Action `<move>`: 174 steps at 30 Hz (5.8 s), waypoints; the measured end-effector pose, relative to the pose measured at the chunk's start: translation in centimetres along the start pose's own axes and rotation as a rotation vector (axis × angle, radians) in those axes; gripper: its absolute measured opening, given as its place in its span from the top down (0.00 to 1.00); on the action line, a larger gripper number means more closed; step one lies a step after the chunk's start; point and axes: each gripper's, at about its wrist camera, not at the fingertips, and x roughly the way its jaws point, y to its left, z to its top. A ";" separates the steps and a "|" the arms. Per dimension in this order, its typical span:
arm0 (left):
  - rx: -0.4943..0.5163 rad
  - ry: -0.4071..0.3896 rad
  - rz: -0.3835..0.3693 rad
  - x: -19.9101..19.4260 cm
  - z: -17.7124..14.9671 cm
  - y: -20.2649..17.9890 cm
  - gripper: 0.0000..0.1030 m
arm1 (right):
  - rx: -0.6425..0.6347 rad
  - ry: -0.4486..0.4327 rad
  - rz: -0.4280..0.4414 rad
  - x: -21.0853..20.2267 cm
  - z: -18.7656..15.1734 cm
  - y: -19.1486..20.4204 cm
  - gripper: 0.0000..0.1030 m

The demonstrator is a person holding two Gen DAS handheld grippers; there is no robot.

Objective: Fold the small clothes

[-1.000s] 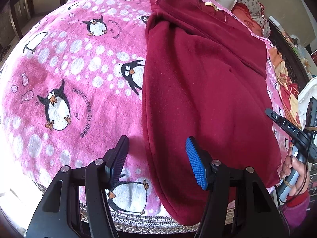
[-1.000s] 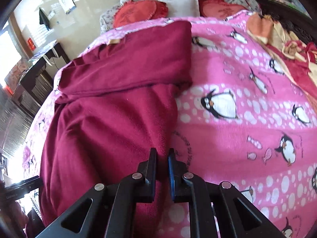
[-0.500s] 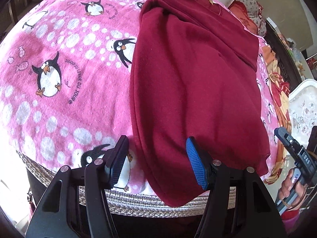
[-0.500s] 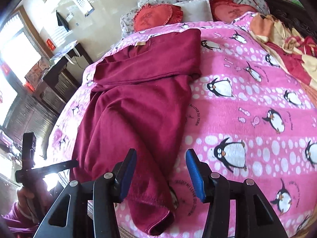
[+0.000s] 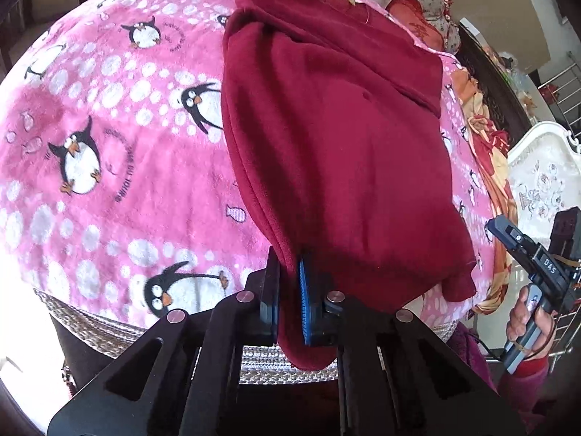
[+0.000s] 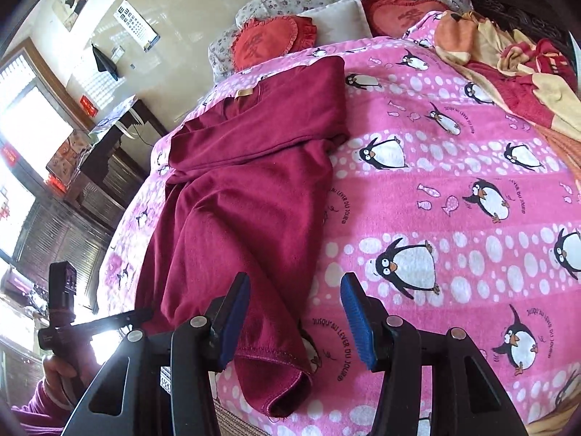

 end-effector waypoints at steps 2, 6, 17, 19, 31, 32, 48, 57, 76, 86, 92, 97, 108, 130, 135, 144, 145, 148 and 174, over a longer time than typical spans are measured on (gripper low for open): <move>0.000 -0.036 0.025 -1.7 0.1 1.3 0.93 | -0.012 0.006 0.004 -0.1 -0.2 0.0 0.52; -0.068 -0.030 0.097 -2.5 -0.2 5.2 0.93 | -0.013 0.030 0.026 0.3 -1.2 0.0 0.52; -0.077 -0.011 0.120 -0.9 -1.5 4.9 0.94 | 0.012 0.141 0.093 6.5 -3.2 0.8 0.59; -0.082 -0.012 0.119 -0.9 -1.4 4.9 0.94 | -0.046 0.111 0.048 6.6 -3.4 1.7 0.84; -0.099 -0.009 0.122 -0.6 -1.5 4.9 0.94 | -0.034 0.093 -0.164 3.3 -3.5 -1.3 0.95; -0.094 -0.010 0.124 -0.7 -1.5 4.8 0.94 | 0.014 0.094 -0.120 3.0 -3.7 -1.9 0.95; -0.098 -0.007 0.080 -2.0 -2.6 4.1 0.49 | -0.212 0.118 0.059 1.9 -8.2 4.8 0.90; -0.124 0.016 0.087 -1.5 -3.3 4.7 0.49 | -0.179 0.152 -0.032 1.9 -8.6 2.1 0.92; -0.079 0.023 0.184 0.0 -3.4 3.0 0.37 | -0.098 0.170 0.082 2.4 -8.3 1.3 0.72; -0.035 0.023 0.236 0.4 -3.2 2.1 0.31 | -0.072 0.140 0.101 2.9 -8.3 1.4 0.64; -0.018 0.024 0.237 0.9 -3.3 1.4 0.30 | -0.127 0.128 0.087 3.3 -8.2 2.0 0.75; -0.013 0.018 0.197 0.3 -3.2 1.5 0.80 | -0.116 0.102 0.141 2.9 -7.8 2.1 0.90; 0.057 -0.042 0.201 -1.5 -1.2 -0.9 0.91 | -0.083 0.010 0.240 0.5 -4.8 2.9 0.90; 0.081 -0.212 0.154 -4.9 5.6 -2.7 0.93 | -0.066 -0.161 0.264 -2.3 1.6 3.2 0.91; 0.081 -0.240 0.146 -4.8 8.1 -3.1 0.93 | -0.058 -0.189 0.240 -2.1 4.0 2.8 0.91; 0.076 -0.289 0.133 -4.7 12.6 -3.4 0.93 | -0.059 -0.221 0.173 -1.2 7.4 2.7 0.91; 0.076 -0.296 0.134 -4.8 13.1 -3.4 0.93 | -0.061 -0.226 0.166 -1.2 7.8 2.7 0.91; 0.071 -0.314 0.136 -4.9 14.3 -3.3 0.93 | -0.060 -0.230 0.150 -0.7 8.9 2.7 0.91; 0.104 -0.366 0.174 -4.2 23.3 -4.7 0.93 | -0.104 -0.256 0.024 2.5 16.4 3.3 0.91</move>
